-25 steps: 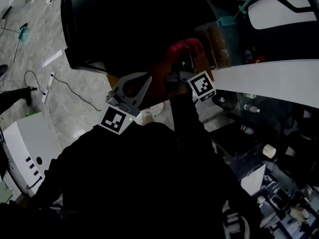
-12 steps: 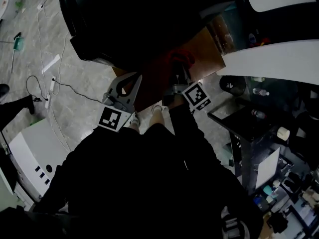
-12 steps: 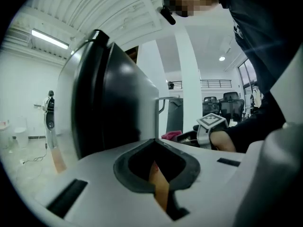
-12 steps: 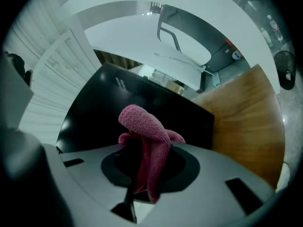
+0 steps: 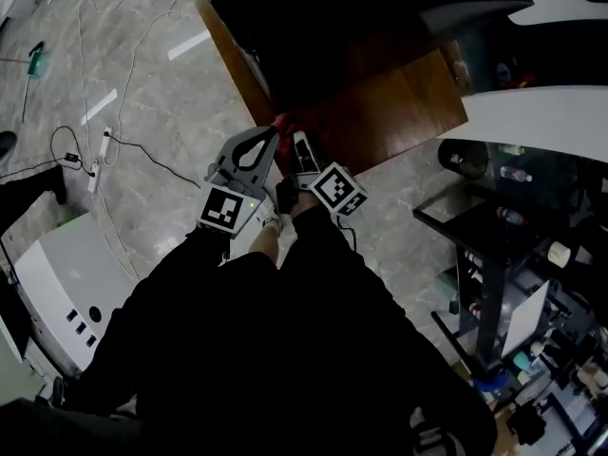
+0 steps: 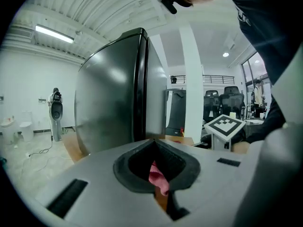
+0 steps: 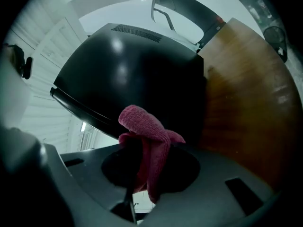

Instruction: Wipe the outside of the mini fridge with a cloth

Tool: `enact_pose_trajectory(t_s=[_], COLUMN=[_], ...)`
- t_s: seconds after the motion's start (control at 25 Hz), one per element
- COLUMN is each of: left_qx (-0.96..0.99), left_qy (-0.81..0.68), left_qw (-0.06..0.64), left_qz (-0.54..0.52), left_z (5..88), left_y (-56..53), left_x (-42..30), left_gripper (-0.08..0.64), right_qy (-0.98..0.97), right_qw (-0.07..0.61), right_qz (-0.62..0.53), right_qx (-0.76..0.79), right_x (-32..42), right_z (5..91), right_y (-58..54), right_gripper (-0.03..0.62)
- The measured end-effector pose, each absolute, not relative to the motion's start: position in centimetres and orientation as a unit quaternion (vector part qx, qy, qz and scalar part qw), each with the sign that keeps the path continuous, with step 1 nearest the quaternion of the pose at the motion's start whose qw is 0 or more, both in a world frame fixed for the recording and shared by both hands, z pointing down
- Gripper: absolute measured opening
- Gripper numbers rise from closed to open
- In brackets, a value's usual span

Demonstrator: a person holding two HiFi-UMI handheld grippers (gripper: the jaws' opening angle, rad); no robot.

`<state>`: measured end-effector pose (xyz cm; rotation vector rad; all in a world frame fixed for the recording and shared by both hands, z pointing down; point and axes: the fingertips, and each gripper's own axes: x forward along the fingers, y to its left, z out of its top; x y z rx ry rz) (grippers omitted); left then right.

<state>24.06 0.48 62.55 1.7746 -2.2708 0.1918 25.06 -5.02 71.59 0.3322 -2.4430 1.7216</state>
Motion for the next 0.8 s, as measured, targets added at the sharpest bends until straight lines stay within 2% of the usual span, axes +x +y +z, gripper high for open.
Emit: enact_pose_trajectory(t_s=[0.44,0.8], left_qx=[0.597,0.600], left_qy=[-0.789,-0.782], left_qw=[0.137,0.155], left_qz=[0.058,0.072], left_z=[64.7,66.9], left_y=[-0.5,-6.4], left_x=[23.6,23.7], left_gripper=[0.002,0.002], right_qy=[-0.791,-0.763], right_qw=[0.036,0.032], right_qz=[0.601,0.636], right_qx=[0.112,0.107], right_x=[21.9,21.5], right_z=[71.9,74.3], right_y=[-7.8,-12.2], right_gripper=[0.091,0.091])
